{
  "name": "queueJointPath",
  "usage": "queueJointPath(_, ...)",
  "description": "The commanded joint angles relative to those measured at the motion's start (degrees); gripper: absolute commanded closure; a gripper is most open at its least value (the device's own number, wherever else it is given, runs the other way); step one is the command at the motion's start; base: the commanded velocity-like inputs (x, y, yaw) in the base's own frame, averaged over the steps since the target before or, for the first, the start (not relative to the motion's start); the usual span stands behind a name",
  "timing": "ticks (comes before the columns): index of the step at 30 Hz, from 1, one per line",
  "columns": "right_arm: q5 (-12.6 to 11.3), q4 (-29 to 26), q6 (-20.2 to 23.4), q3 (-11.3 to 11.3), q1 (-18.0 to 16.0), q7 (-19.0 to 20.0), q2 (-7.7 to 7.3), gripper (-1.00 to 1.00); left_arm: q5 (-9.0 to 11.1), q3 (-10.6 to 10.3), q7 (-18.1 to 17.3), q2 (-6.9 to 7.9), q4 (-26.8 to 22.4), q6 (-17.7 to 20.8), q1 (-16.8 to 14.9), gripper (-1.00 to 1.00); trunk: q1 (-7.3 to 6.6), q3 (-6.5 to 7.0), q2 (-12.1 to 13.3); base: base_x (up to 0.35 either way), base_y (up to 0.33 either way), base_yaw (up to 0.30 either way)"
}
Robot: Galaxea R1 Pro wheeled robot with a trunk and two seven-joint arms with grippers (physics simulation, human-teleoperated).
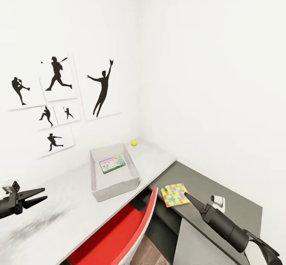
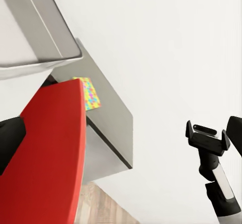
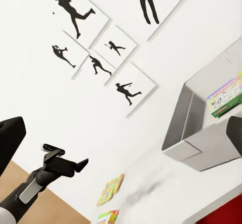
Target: Put all the toys in the child's room - the three board games (two on the bed and one on the table), the two jigsaw puzzles on the table, and the tennis ball on the table - inside the toy box on the table in the child's room.
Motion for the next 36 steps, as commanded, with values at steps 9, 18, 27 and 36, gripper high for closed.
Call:
queueJointPath(9,-0.3,0.7,0.4,-0.1,0.0,0.0,0.00,-1.00,0.0,0.0,-0.2,0.02,0.0,0.6,0.0,-1.00,0.01,0.50,0.0,-0.114,0.000,-0.232)
queueJointPath(18,-0.3,1.0,0.4,-0.1,0.0,0.0,0.00,-1.00,0.0,0.0,-0.2,0.02,0.0,0.6,0.0,-1.00,0.01,1.02,0.0,-0.036,0.000,-0.232)
queueJointPath(27,-0.3,1.2,0.4,-0.1,0.0,0.0,0.01,-1.00,0.0,0.0,-0.2,0.02,0.0,0.6,0.0,-1.00,0.01,1.54,0.0,-0.043,0.000,-0.232)
queueJointPath(36,-0.3,1.4,0.4,-0.1,0.0,0.0,0.00,-1.00,0.0,0.0,-0.2,0.02,0.0,0.6,0.0,-1.00,0.01,2.06,0.0,-0.057,0.000,-0.232)
